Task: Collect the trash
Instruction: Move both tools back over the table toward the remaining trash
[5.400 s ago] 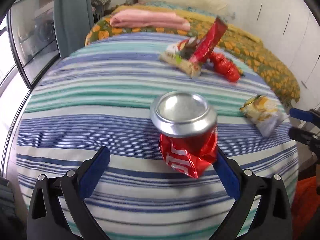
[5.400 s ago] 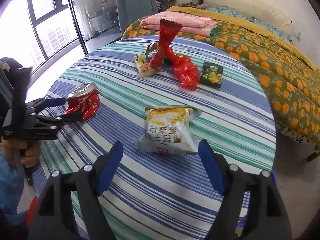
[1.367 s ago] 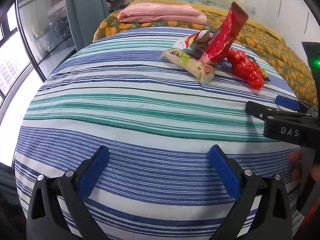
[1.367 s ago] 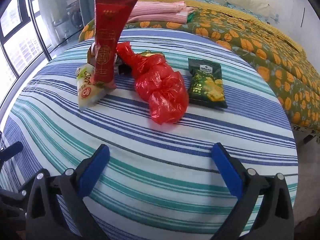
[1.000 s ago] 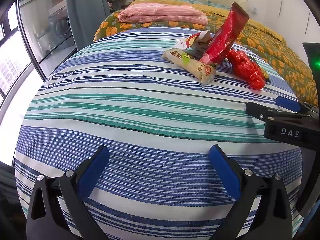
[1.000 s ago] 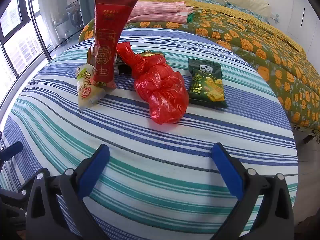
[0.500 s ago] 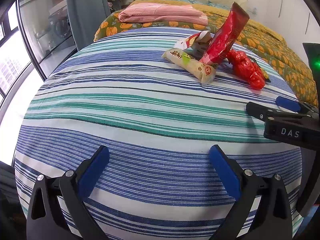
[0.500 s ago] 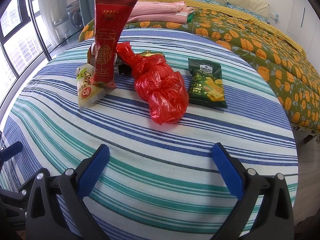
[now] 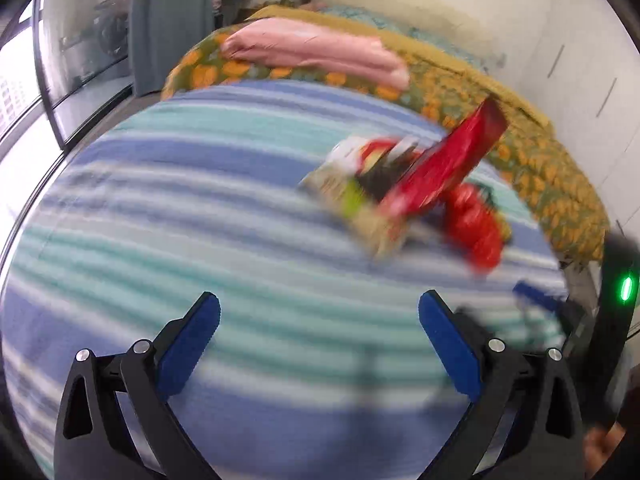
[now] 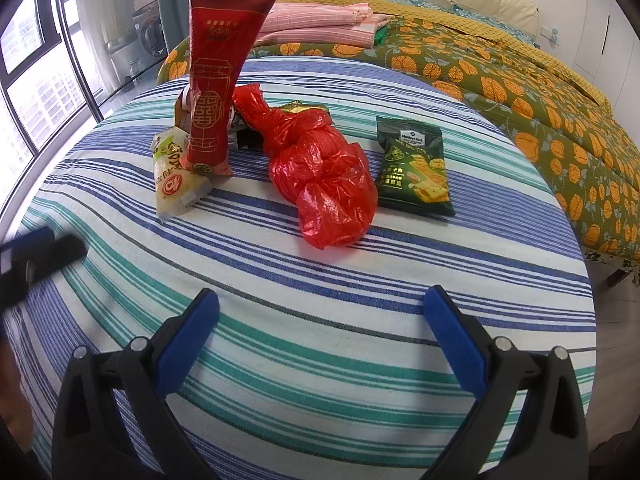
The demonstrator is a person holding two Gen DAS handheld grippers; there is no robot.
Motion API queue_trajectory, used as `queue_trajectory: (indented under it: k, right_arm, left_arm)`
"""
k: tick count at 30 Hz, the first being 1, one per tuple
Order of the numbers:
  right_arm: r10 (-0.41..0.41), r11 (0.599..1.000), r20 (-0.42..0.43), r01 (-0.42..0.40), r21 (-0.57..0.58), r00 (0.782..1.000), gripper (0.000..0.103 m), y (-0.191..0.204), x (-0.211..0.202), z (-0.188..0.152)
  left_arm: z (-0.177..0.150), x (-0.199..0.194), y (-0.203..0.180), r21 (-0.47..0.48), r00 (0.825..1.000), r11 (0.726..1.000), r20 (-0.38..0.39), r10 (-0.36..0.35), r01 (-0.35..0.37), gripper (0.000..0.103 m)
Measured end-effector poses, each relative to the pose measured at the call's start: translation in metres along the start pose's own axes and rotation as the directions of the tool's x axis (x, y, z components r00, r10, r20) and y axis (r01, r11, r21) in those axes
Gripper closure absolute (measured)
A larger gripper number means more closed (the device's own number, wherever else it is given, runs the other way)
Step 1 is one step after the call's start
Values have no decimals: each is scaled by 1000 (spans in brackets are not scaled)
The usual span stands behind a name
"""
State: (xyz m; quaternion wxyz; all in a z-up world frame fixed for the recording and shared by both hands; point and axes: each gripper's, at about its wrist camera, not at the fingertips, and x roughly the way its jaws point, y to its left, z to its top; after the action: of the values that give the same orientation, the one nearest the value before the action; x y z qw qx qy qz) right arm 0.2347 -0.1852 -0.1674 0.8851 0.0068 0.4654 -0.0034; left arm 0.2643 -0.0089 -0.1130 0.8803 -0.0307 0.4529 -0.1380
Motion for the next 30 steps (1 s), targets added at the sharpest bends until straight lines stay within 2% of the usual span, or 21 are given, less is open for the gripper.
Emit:
queue_trajectory:
  k: [4, 8, 12, 16, 18, 20, 22, 24, 27, 30]
  right_arm:
    - [0, 1000, 0, 0, 0, 1000, 4, 0, 0, 0]
    - [0, 1000, 0, 0, 0, 1000, 4, 0, 0, 0]
    - [0, 1000, 0, 0, 0, 1000, 4, 0, 0, 0]
    - [0, 1000, 0, 0, 0, 1000, 4, 0, 0, 0]
    - [0, 1000, 0, 0, 0, 1000, 4, 0, 0, 0]
    - [0, 1000, 0, 0, 0, 1000, 4, 0, 0, 0]
    - [0, 1000, 0, 0, 0, 1000, 4, 0, 0, 0]
    - [0, 1000, 0, 0, 0, 1000, 4, 0, 0, 0]
    - [0, 1000, 0, 0, 0, 1000, 4, 0, 0, 0]
    - [1, 1000, 0, -1, 0, 1000, 4, 0, 0, 0]
  left_arm:
    - [22, 36, -28, 80, 996, 993, -12, 83, -82, 4]
    - [32, 64, -33, 92, 985, 982, -33, 168, -164, 4]
    - [26, 55, -4, 36, 985, 985, -48, 169, -167, 4]
    - [12, 34, 37, 38, 973, 974, -52, 227, -225, 4]
    - [7, 28, 50, 39, 974, 975, -61, 219, -217, 4]
    - [5, 23, 51, 44, 983, 985, -68, 168, -165, 4]
    - [8, 23, 42, 59, 991, 991, -58, 124, -121, 4]
    - [15, 25, 29, 66, 992, 991, -37, 118, -115, 4]
    - [37, 37, 18, -5, 995, 995, -6, 100, -100, 4]
    - [53, 57, 8, -51, 996, 995, -14, 89, -89, 4]
